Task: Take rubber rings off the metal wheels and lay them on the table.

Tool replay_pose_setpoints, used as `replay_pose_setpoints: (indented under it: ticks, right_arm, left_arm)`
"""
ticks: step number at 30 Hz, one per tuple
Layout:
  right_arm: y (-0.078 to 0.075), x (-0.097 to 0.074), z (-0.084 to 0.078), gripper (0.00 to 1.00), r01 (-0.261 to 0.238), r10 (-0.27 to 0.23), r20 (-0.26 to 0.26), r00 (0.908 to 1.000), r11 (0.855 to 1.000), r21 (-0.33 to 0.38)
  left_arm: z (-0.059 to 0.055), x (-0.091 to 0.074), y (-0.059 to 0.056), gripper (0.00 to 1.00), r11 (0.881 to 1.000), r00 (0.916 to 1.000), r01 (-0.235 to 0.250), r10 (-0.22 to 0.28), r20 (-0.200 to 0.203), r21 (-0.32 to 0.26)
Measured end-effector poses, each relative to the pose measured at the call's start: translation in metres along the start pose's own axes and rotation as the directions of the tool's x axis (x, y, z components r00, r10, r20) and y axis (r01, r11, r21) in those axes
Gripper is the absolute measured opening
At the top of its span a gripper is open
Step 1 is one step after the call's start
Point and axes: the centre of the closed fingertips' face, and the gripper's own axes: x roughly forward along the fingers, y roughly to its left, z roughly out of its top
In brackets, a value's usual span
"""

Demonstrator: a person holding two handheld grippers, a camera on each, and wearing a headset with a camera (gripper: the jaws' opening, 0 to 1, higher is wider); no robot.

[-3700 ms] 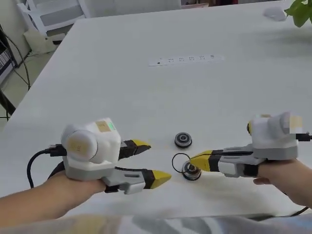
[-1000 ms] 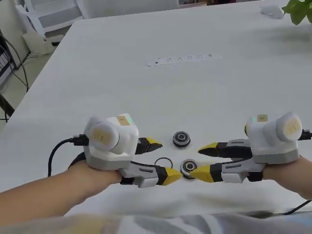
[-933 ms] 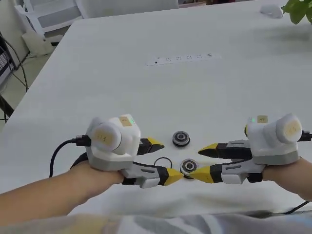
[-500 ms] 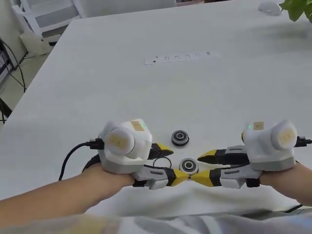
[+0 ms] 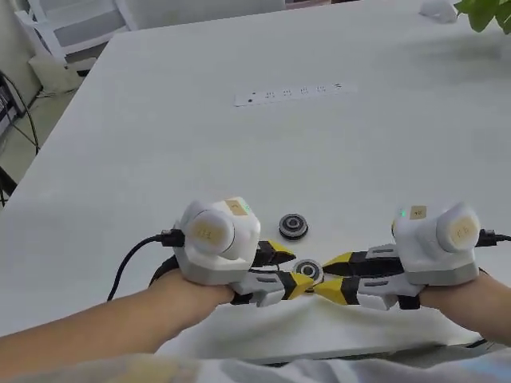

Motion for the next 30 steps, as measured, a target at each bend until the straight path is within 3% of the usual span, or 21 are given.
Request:
replay_pose_setpoints:
  ticks: [9,13,16,17,21,27,28,30]
  right_arm:
    - [-0.006,-0.002,-0.004,0.08,0.013,-0.013,-0.006,0.9999,1.0,0.011]
    - [-0.006,-0.002,-0.003,0.07,0.018,-0.017,-0.005,0.9998,1.0,0.016]
    - [-0.007,-0.002,-0.003,0.05,0.025,-0.025,-0.01,0.9996,1.0,0.013]
    - [-0.007,-0.002,-0.003,0.04,0.025,-0.025,-0.011,0.9996,1.0,0.013]
    - [-0.009,-0.001,-0.003,0.02,0.023,-0.023,-0.023,0.9995,1.0,0.019]
    - [-0.009,-0.002,-0.002,0.0,0.027,-0.025,-0.029,0.9993,0.996,0.085]
    - [-0.009,-0.002,-0.002,0.0,0.026,-0.025,-0.012,0.9996,0.987,0.158]
    - [-0.008,-0.003,0.0,0.0,0.018,-0.024,0.024,0.9994,0.973,0.231]
  left_arm:
    - [-0.008,0.006,-0.004,0.19,1.0,0.9995,0.008,-0.008,-0.03,0.011]
    - [-0.005,0.005,0.0,0.14,1.0,0.9995,-0.023,0.023,-0.022,0.009]
    - [-0.005,0.007,-0.001,0.14,1.0,0.9995,-0.023,0.023,-0.022,0.019]
    - [-0.005,0.007,-0.001,0.14,0.998,0.9992,-0.029,0.03,-0.027,0.047]
    - [-0.005,0.008,0.0,0.14,0.999,0.999,-0.036,0.037,-0.026,0.037]
    - [-0.005,0.01,0.001,0.13,0.997,0.9979,-0.06,0.061,-0.024,0.045]
    - [-0.005,0.01,0.001,0.13,0.997,0.9977,-0.062,0.063,-0.024,0.046]
    - [-0.006,0.011,0.002,0.13,0.997,0.9974,-0.067,0.068,-0.023,0.048]
